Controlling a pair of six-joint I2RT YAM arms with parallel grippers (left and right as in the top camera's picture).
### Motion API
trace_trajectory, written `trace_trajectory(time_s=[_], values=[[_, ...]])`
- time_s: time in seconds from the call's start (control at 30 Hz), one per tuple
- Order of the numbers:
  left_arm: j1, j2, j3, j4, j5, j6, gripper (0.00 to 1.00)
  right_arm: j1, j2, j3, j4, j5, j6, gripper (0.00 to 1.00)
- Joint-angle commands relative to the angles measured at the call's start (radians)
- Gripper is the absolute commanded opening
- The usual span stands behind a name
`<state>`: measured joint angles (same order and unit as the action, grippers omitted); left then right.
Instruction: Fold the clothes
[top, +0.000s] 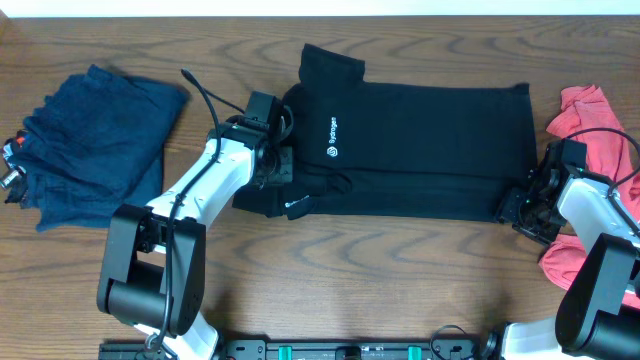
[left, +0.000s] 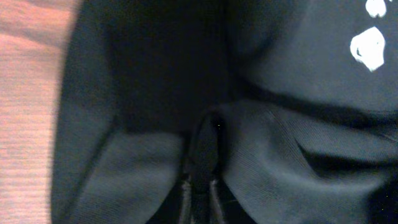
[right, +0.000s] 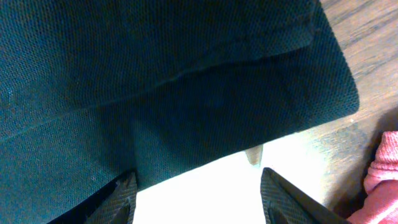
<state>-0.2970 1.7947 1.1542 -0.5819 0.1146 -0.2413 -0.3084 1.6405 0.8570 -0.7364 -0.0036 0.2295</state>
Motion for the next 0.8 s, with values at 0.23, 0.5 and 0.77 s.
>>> trace_trajectory(time_s=[0.23, 0.5, 0.77], values=[[0.035, 0.010, 0.002, 0.115, -0.172, -0.113, 0.07, 0.008, -0.019, -0.003, -0.004, 0.011, -0.010, 0.62], [0.038, 0.014, 0.002, 0.109, -0.172, -0.112, 0.58, 0.008, -0.019, -0.003, -0.005, 0.011, -0.010, 0.62], [0.036, -0.019, 0.002, -0.029, -0.074, -0.108, 0.53, 0.008, -0.019, -0.003, -0.008, 0.015, -0.011, 0.62]])
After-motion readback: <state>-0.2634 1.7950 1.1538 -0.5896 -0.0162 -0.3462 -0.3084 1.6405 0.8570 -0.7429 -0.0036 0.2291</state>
